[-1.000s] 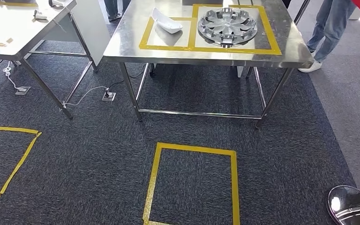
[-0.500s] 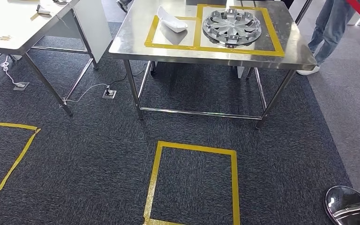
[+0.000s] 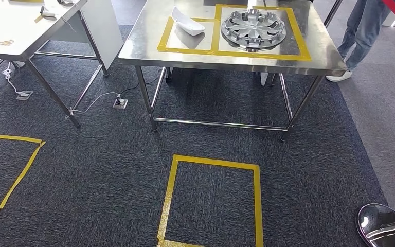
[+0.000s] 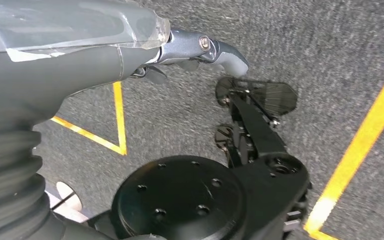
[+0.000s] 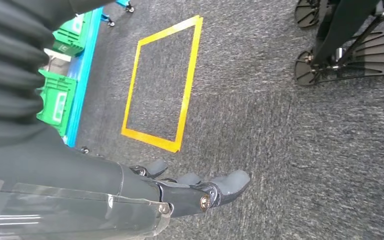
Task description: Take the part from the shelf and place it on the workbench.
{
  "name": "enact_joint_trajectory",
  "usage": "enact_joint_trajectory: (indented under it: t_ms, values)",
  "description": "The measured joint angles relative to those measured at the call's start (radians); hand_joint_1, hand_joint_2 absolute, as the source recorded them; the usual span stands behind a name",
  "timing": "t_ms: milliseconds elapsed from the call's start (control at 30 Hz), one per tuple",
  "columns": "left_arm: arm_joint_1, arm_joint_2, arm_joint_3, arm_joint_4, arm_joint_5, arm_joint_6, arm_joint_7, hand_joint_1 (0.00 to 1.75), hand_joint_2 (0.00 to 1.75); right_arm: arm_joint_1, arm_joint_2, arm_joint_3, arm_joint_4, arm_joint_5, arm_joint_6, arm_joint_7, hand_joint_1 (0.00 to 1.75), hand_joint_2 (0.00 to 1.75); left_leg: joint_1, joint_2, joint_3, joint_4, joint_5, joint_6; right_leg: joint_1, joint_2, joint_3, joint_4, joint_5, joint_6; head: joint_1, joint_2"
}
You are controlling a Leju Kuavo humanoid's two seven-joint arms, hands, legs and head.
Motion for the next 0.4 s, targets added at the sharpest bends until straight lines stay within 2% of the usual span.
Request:
enact_joint_trajectory:
  t_ms: [100, 133, 233, 267, 400]
  values:
    - [0.011, 0.001, -0.049, -0.009, 0.035, 0.015, 0.011, 0.00, 1.75, 0.012, 0.000, 0.061, -0.009, -0.074, -0.005, -0.006, 0.00, 1.75, 0.000, 0.000, -0.001, 0.000, 0.000, 0.000, 0.000, 0.000, -0.001, 0.000, 0.000, 0.000, 0.000, 0.000]
    - [0.015, 0.001, -0.065, -0.013, 0.046, 0.019, 0.014, 0.00, 1.75, 0.016, 0.000, 0.080, -0.012, -0.097, -0.006, -0.009, 0.00, 1.31, 0.000, 0.000, -0.001, 0.000, 0.000, 0.000, 0.000, 0.000, -0.001, 0.000, 0.000, 0.000, 0.000, 0.000]
    - [0.025, 0.003, -0.115, -0.022, 0.081, 0.032, 0.024, 0.00, 0.44, 0.028, -0.001, 0.141, -0.021, -0.168, -0.009, -0.016, 0.00, 0.00, 0.000, 0.000, -0.001, 0.000, 0.000, 0.000, 0.000, 0.000, -0.001, 0.000, 0.000, 0.000, 0.000, 0.000]
    - [0.029, 0.003, -0.133, -0.026, 0.093, 0.037, 0.028, 0.00, 0.00, 0.032, -0.001, 0.163, -0.025, -0.193, -0.011, -0.019, 0.00, 0.00, 0.000, 0.000, -0.001, 0.000, 0.001, 0.000, 0.000, 0.000, -0.001, 0.000, 0.000, 0.000, 0.000, 0.000]
    - [0.043, 0.006, -0.196, -0.039, 0.134, 0.053, 0.040, 0.00, 0.00, 0.048, -0.001, 0.238, -0.038, -0.278, -0.015, -0.026, 0.00, 0.00, 0.000, 0.000, -0.001, 0.000, 0.001, 0.000, 0.000, 0.000, -0.001, 0.000, 0.000, 0.000, 0.000, 0.000]
